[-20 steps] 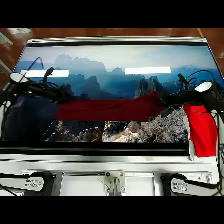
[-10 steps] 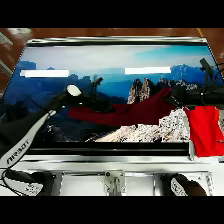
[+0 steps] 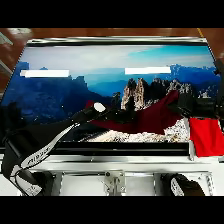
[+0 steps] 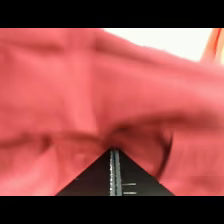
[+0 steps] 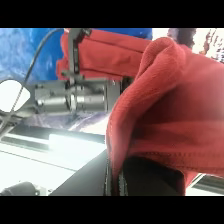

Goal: Fold the shirts.

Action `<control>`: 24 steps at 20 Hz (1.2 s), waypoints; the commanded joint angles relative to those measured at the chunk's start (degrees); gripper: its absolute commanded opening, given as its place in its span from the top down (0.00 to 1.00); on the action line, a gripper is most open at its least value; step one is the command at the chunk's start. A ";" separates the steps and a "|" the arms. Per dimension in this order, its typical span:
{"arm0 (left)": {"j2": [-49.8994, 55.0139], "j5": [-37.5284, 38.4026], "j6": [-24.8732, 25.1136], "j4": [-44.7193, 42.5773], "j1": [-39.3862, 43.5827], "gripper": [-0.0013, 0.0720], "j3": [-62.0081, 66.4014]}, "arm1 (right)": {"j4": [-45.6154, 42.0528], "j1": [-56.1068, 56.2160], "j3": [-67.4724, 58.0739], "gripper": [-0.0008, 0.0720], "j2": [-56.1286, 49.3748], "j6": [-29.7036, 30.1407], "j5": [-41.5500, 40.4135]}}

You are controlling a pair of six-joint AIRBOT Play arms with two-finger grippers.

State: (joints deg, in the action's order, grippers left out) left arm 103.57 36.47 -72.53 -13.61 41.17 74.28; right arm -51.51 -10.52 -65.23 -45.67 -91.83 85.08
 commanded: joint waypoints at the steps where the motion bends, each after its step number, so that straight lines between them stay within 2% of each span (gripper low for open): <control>1: -2.75 -1.36 2.43 1.55 -3.19 0.93 0.13 | 0.79 0.20 0.02 0.90 0.59 -0.35 -2.40; 3: -8.20 -1.55 3.04 -4.68 -8.11 0.93 0.15 | 2.34 3.43 0.02 0.90 -0.55 -0.09 -8.15; 6: -18.84 -1.51 3.02 -12.83 -19.85 0.93 0.15 | 2.40 15.04 0.02 0.90 -5.25 -0.07 -18.71; 9: -30.42 -1.27 2.99 -12.81 -32.24 0.93 0.15 | 2.14 29.24 0.02 0.90 -14.60 -0.09 -32.79; 12: -41.22 1.68 3.02 -12.81 -41.55 0.93 0.15 | 2.58 41.97 0.00 0.90 -28.26 -0.15 -49.27; 15: -50.18 5.35 3.02 -12.83 -48.41 0.93 0.15 | 14.03 50.40 -0.07 0.90 -42.01 -0.07 -63.04; 16: -52.68 6.91 3.02 -12.83 -50.12 0.93 0.15 | 18.27 52.11 -0.24 0.86 -45.53 0.00 -68.00; 17: -54.60 8.94 3.02 -12.83 -51.63 0.93 0.15 | 21.59 53.05 -0.68 0.66 -47.89 -0.02 -70.93; 18: -56.04 11.15 3.02 -12.83 -52.72 0.93 0.13 | 24.35 53.44 -1.22 0.33 -49.31 0.02 -72.39; 19: -57.13 13.55 2.99 -12.83 -53.48 0.93 0.13 | 24.61 53.40 -1.60 0.18 -49.51 0.39 -72.67; 22: -57.64 18.34 2.99 -13.00 -53.64 0.93 0.07 | 23.85 49.94 -1.73 0.17 -45.81 4.28 -71.69; 24: -57.53 18.40 3.04 -13.05 -53.66 0.93 -0.72 | 18.67 45.27 -1.73 0.17 -41.27 6.67 -65.13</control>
State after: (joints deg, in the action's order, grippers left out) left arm 47.18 51.66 -69.52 -26.65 -11.57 74.11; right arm -30.09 38.24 -66.78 -89.95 -88.58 16.49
